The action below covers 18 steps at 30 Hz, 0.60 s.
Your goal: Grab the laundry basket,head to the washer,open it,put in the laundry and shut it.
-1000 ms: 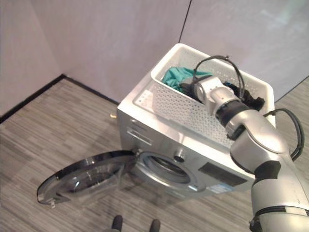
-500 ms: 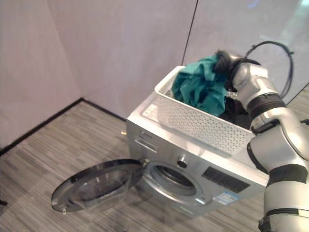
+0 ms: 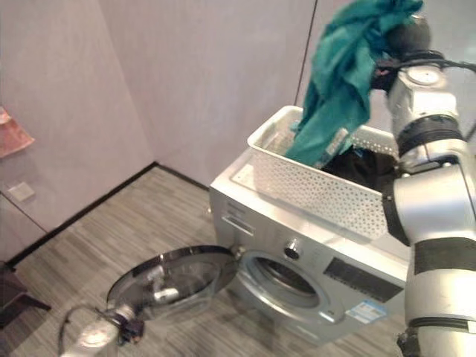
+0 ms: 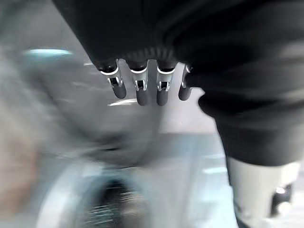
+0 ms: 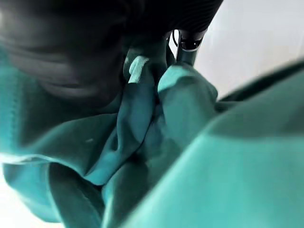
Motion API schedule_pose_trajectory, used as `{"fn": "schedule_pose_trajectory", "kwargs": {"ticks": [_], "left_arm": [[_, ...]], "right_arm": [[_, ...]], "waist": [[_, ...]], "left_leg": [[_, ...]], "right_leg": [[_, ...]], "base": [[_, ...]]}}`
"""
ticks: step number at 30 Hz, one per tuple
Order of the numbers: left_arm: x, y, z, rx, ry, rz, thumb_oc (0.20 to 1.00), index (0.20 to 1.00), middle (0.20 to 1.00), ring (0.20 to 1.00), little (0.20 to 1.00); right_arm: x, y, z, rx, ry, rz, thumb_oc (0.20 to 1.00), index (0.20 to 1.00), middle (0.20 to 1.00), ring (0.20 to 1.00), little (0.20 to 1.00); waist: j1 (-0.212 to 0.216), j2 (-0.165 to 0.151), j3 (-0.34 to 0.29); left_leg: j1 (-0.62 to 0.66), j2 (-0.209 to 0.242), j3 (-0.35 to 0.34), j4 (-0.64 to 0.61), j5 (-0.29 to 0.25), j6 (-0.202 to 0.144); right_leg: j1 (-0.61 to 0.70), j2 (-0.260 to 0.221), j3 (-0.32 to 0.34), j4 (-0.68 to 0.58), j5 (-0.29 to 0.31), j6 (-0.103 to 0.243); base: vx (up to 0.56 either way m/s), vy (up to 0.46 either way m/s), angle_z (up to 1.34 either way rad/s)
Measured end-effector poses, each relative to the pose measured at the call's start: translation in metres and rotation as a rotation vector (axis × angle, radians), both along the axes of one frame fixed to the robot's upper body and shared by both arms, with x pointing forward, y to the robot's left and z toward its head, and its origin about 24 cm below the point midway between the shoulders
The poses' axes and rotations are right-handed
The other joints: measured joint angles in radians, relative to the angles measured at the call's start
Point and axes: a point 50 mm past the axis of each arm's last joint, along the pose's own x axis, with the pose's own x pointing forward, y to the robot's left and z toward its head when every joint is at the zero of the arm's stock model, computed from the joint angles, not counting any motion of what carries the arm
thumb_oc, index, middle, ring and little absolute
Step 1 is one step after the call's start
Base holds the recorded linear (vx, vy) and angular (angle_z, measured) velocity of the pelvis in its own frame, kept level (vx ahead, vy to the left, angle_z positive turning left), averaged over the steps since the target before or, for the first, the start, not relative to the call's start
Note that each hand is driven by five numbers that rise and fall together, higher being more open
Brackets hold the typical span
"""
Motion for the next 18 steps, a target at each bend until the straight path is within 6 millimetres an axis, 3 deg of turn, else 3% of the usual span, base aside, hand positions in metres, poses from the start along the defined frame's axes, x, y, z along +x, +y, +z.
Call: {"fn": "schedule_pose_trajectory", "kwargs": {"ticks": [2, 4, 5, 8, 14, 17, 18], "left_arm": [[0.003, 0.019, 0.023, -0.009, -0.054, 0.035, 1.000, 1.000, 1.000, 1.000, 1.000], [0.006, 0.026, 0.029, -0.029, -0.055, 0.052, 1.000, 1.000, 1.000, 1.000, 1.000], [0.011, 0.026, 0.035, -0.027, -0.075, 0.039, 1.000, 1.000, 1.000, 1.000, 1.000], [0.024, 0.019, 0.056, -0.043, -0.161, -0.001, 1.000, 1.000, 1.000, 1.000, 1.000], [0.077, -0.022, 0.118, -0.086, -0.462, -0.166, 1.000, 1.000, 1.000, 1.000, 1.000], [0.089, -0.045, 0.128, -0.119, -0.511, -0.235, 1.000, 1.000, 1.000, 1.000, 1.000], [0.093, -0.062, 0.133, -0.133, -0.529, -0.298, 1.000, 1.000, 1.000, 1.000, 1.000]], "right_arm": [[0.004, 0.020, 0.004, 0.041, -0.033, 0.057, 0.200, 0.200, 0.200, 0.200, 0.200], [0.005, 0.037, 0.010, 0.107, -0.081, 0.111, 0.200, 0.200, 0.200, 0.200, 0.200], [0.006, 0.049, 0.018, 0.135, -0.113, 0.147, 0.200, 0.200, 0.200, 0.200, 0.200], [0.001, 0.063, 0.040, 0.126, -0.185, 0.184, 0.200, 0.200, 0.200, 0.200, 0.200], [-0.017, 0.092, 0.097, 0.094, -0.339, 0.218, 0.200, 0.200, 0.200, 0.200, 0.200], [-0.026, 0.103, 0.115, 0.073, -0.402, 0.227, 0.200, 0.200, 0.200, 0.200, 0.200], [-0.032, 0.110, 0.126, 0.041, -0.428, 0.223, 0.200, 0.200, 0.200, 0.200, 0.200]], "waist": [[0.009, 0.013, -0.003], [0.010, 0.014, -0.003], [0.017, 0.014, -0.003], [0.020, 0.008, -0.003], [0.021, -0.021, -0.011], [0.016, -0.047, -0.029], [0.010, -0.058, -0.035]], "left_leg": [[-0.005, -0.001, -0.006, 0.000, 0.000, 0.000], [-0.008, 0.000, -0.009, 0.000, 0.001, -0.001], [-0.010, 0.000, -0.017, 0.000, 0.002, -0.002], [-0.014, -0.001, -0.032, 0.001, 0.003, -0.004], [-0.013, -0.007, -0.087, 0.000, 0.008, -0.011], [-0.015, -0.011, -0.094, 0.001, 0.007, -0.012], [-0.016, -0.014, -0.102, 0.000, 0.008, -0.012]], "right_leg": [[0.001, -0.001, -0.010, 0.005, -0.004, 0.003], [-0.001, 0.001, -0.012, 0.007, -0.005, 0.001], [0.000, 0.001, -0.019, 0.007, -0.007, 0.000], [0.003, 0.002, -0.035, 0.007, -0.011, 0.002], [0.029, 0.001, -0.088, 0.008, -0.029, 0.001], [0.031, 0.001, -0.093, 0.008, -0.037, 0.004], [0.032, 0.000, -0.099, 0.008, -0.038, 0.005]], "base": [[-0.01, -0.007, 0.16], [-0.01, -0.012, 0.10], [-0.02, -0.013, 0.14], [-0.01, -0.009, 0.18], [0.00, -0.001, 0.26], [0.01, 0.001, 0.10], [0.01, 0.012, 0.13]]}}
